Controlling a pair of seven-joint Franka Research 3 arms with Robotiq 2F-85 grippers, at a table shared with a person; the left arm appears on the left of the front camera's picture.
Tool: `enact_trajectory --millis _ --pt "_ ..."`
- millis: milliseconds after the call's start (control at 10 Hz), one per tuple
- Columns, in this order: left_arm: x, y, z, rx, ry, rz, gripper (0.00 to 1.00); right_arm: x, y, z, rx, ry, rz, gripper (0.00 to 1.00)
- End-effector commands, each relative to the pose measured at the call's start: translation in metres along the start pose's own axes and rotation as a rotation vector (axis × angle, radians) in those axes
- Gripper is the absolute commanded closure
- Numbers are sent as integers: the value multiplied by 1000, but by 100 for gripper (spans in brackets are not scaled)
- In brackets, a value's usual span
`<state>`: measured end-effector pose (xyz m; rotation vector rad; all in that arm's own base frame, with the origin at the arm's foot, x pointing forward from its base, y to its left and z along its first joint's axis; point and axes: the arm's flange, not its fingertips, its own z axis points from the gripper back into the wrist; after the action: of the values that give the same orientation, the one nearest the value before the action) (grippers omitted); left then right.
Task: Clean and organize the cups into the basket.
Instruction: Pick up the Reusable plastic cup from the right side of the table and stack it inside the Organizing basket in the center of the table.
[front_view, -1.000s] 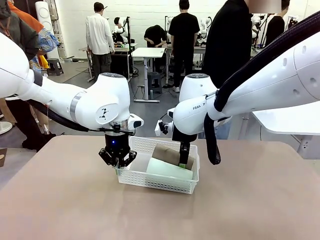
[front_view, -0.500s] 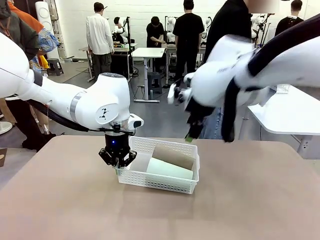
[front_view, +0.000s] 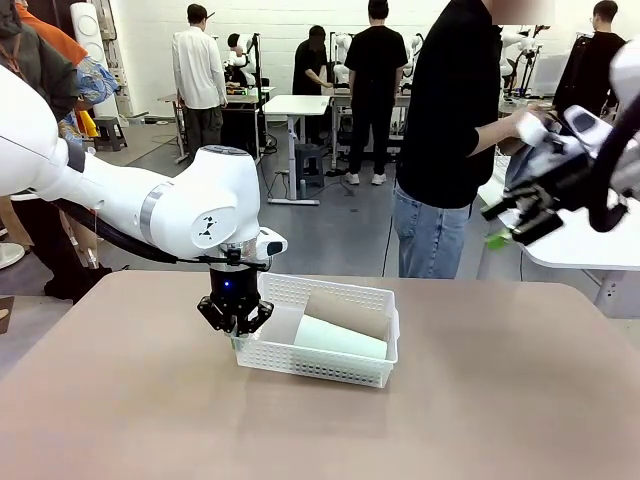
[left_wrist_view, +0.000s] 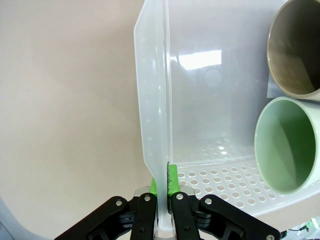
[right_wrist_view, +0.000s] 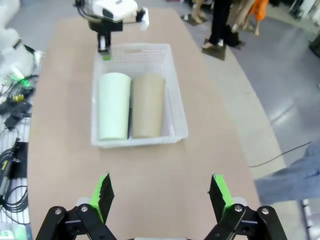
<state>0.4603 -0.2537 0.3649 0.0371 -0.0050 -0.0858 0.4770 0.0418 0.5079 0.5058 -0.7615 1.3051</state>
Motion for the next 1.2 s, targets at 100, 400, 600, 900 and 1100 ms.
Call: enact_trajectory --millis 100,400,600,900,1100 --pt "0 0 1 -2 -3 1 95 -79 -38 5 99 -69 -29 0" --pt "0 0 1 -2 -3 1 95 -147 -46 23 103 -207 -92 0" --pt "0 0 1 -2 -3 1 95 -181 -43 36 76 -281 -140 0" --pt "0 0 1 -2 -3 1 95 -200 -32 49 34 -297 -159 0" --pt "0 0 1 -2 -3 1 95 -200 -35 48 73 -276 -192 0"
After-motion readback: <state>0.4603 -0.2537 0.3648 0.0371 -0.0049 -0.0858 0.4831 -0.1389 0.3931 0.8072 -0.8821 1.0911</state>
